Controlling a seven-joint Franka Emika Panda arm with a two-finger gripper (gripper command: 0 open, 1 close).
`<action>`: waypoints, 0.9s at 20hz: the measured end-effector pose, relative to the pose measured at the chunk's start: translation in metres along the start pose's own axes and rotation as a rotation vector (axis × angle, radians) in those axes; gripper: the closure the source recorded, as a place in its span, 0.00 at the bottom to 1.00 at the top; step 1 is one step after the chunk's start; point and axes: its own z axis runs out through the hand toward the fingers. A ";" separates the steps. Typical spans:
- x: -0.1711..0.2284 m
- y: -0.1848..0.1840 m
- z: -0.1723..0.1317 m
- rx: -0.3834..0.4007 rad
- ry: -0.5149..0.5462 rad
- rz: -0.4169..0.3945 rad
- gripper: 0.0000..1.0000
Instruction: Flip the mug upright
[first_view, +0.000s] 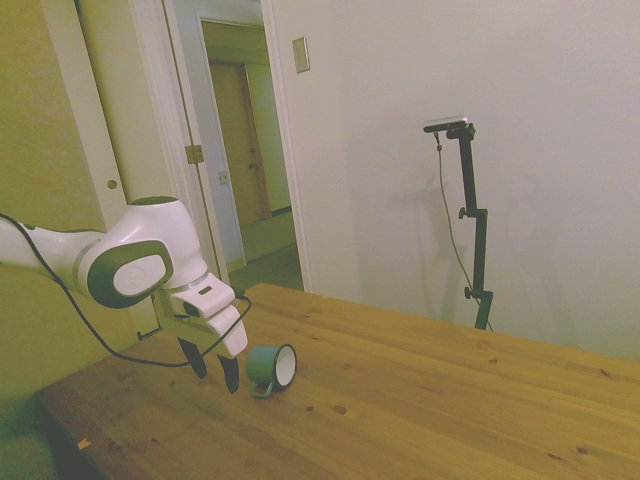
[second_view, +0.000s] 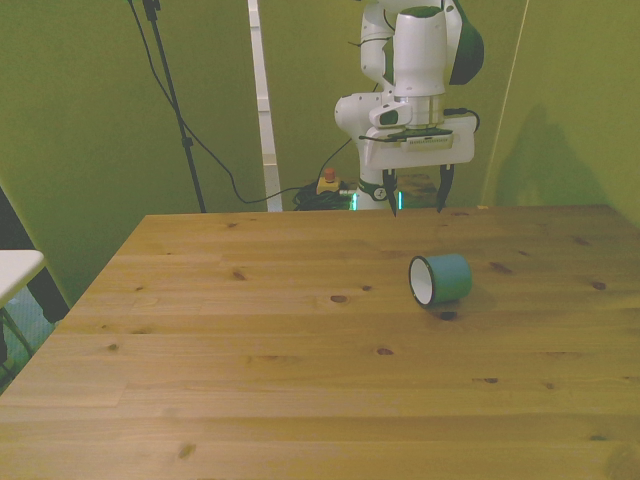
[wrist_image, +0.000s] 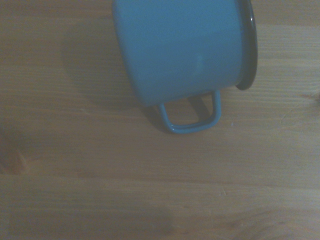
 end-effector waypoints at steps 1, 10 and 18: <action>0.000 0.000 0.000 -0.001 -0.002 0.000 0.00; 0.098 0.002 -0.017 0.058 0.002 -0.044 0.00; 0.149 -0.047 -0.001 0.158 -0.087 -0.269 0.00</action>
